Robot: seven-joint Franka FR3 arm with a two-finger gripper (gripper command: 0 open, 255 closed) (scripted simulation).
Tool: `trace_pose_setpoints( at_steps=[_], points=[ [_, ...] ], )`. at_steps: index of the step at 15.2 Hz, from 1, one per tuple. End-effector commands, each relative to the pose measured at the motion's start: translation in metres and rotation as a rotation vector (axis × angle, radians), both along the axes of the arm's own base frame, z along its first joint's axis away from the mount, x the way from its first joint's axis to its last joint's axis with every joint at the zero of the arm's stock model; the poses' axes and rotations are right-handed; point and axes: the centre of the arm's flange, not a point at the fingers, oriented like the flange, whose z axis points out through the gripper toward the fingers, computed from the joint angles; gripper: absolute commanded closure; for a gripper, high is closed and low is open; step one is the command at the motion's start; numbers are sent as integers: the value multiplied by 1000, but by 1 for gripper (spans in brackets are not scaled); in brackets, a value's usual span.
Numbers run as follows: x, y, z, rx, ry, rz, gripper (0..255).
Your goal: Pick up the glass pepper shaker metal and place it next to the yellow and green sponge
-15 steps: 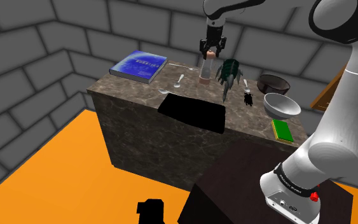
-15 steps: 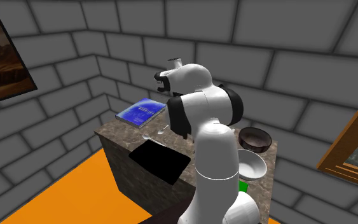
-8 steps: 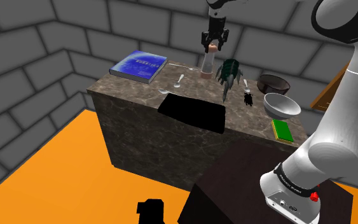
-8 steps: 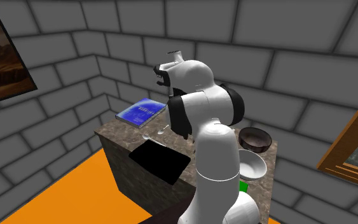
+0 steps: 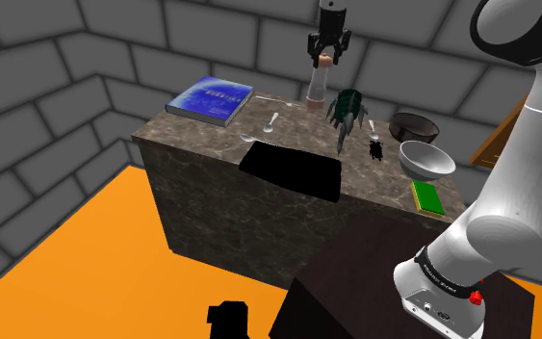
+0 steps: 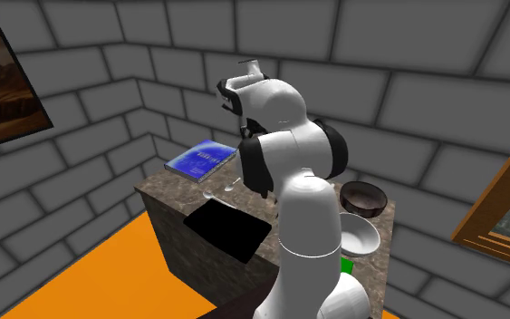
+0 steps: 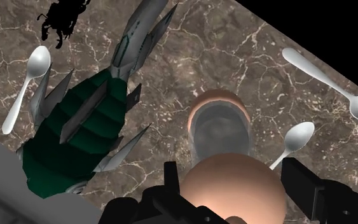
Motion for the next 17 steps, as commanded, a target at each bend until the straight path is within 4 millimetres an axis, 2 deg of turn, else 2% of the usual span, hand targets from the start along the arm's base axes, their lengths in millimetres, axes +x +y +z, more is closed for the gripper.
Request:
trace_pose_setpoints(
  at_steps=[1,17],
  points=[
    [0,0,11,0,0,0,255],
    [0,0,95,0,0,0,255]
  ],
)
